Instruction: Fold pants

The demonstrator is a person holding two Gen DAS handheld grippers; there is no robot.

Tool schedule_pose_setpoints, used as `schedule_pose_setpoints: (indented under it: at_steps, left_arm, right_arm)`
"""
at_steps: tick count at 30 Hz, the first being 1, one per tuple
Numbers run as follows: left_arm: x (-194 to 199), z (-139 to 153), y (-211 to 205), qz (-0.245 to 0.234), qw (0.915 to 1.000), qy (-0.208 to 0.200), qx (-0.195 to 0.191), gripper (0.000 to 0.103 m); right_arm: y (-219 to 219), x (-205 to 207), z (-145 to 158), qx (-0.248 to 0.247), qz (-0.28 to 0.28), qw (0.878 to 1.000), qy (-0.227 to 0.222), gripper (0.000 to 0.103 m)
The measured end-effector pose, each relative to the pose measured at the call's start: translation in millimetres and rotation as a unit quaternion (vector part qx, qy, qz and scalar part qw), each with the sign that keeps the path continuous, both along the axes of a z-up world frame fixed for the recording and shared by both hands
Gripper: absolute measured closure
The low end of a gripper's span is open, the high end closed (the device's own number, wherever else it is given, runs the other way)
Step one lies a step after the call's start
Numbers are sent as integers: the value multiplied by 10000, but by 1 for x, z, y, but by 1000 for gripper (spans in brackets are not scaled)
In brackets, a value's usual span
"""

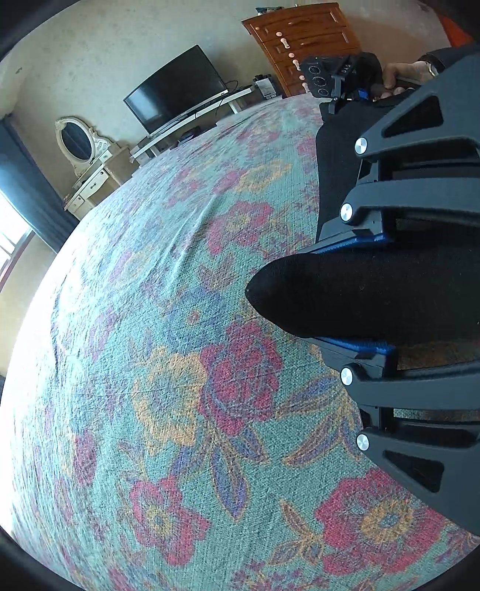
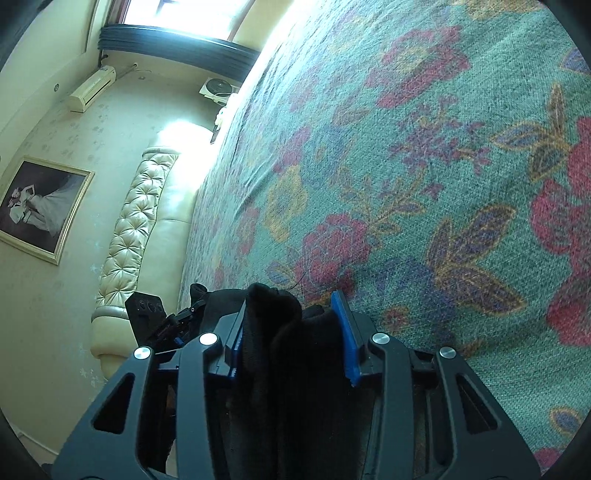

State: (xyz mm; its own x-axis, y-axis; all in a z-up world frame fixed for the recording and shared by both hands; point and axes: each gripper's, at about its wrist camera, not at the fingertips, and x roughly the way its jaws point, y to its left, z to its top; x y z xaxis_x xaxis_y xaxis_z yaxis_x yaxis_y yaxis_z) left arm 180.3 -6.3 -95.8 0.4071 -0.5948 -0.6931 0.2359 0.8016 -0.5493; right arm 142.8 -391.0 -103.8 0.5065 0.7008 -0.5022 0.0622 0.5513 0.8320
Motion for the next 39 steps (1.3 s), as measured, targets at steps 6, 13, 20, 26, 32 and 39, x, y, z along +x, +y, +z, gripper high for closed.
schedule_pose_setpoints:
  at_steps: [6,13,20,26,32,39]
  left_arm:
    - [-6,15,-10,-21,9984,-356,435,75]
    - [-3,28,-3,13,9976,-523,457,75]
    - [17,37,19,291,9974,-527,389,75]
    - [53,37,44,547,9967,-399,438,75]
    - [86,36,60,699,9959,-321,480,75]
    - [118,36,68,790,9955,-230,460,75]
  right_arm:
    - [6,-4,7,0,-116,9999,-127,65]
    - [21,11,25,-21,-88,9997,-248,69]
    - [47,51,31,74,3,9995,-292,70]
    - [72,97,28,141,79,9995,-283,70]
    - [84,135,23,156,159,9995,-233,71]
    - [89,170,13,300,130,9993,-161,71]
